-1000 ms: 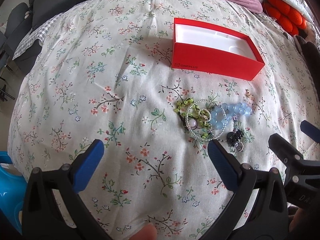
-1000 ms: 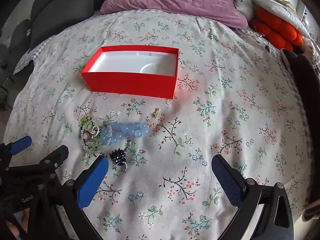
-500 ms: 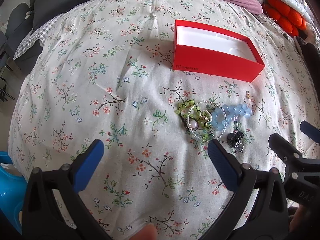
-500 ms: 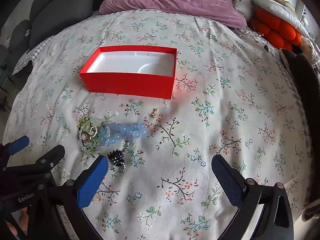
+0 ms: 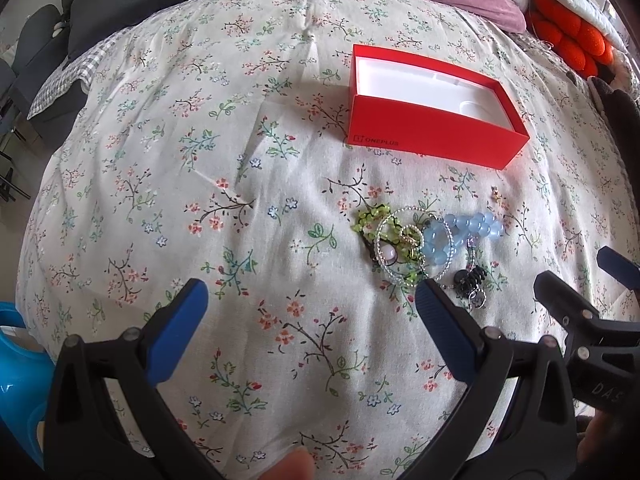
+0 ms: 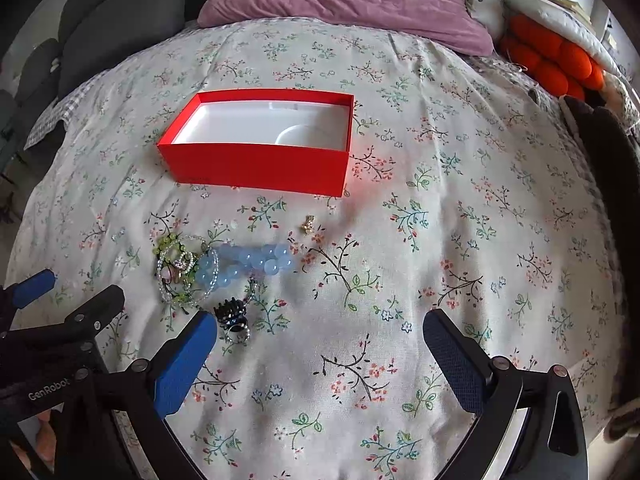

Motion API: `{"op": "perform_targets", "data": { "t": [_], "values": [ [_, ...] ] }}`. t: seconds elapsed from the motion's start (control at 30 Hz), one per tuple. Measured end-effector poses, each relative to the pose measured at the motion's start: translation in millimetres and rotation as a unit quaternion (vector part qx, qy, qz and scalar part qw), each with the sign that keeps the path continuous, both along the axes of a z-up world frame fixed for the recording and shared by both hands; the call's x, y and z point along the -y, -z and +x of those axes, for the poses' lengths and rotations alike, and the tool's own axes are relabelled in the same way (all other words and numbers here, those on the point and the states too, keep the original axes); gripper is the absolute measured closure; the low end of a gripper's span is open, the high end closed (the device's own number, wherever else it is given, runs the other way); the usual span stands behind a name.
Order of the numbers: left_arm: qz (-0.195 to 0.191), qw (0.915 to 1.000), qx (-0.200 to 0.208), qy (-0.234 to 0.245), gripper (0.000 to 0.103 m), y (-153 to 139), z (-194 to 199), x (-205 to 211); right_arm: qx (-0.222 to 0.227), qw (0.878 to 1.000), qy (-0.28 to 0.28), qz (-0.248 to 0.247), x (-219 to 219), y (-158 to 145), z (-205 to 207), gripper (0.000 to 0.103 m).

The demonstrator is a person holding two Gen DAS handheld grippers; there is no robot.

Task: Organize jewelry
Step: 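Move both grippers open toward the tangled jewelry pile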

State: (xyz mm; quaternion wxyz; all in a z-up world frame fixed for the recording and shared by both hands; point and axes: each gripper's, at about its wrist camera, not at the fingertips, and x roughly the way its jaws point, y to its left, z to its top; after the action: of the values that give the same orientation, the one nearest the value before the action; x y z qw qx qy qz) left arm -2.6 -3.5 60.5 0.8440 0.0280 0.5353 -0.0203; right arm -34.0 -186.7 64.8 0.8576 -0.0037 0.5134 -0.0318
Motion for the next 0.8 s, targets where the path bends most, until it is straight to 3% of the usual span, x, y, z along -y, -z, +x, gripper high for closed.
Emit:
{"op": "perform_targets", "data": {
  "t": [0.5, 0.63, 0.8],
  "values": [
    [0.006, 0.9998, 0.02, 0.003, 0.0, -4, 1, 0, 0.001, 1.0, -0.006, -0.004, 0, -2, 3, 0.0],
    [0.009, 0.9991, 0.021, 0.037, 0.0, -7, 4, 3, 0.003, 1.0, -0.005, -0.002, 7, -6, 7, 0.0],
    [-0.014, 0.9967, -0.003, 0.08, 0.0, -7, 13, 5, -0.012, 1.0, 0.01, 0.024, 26, -9, 19, 0.0]
  ]
}}
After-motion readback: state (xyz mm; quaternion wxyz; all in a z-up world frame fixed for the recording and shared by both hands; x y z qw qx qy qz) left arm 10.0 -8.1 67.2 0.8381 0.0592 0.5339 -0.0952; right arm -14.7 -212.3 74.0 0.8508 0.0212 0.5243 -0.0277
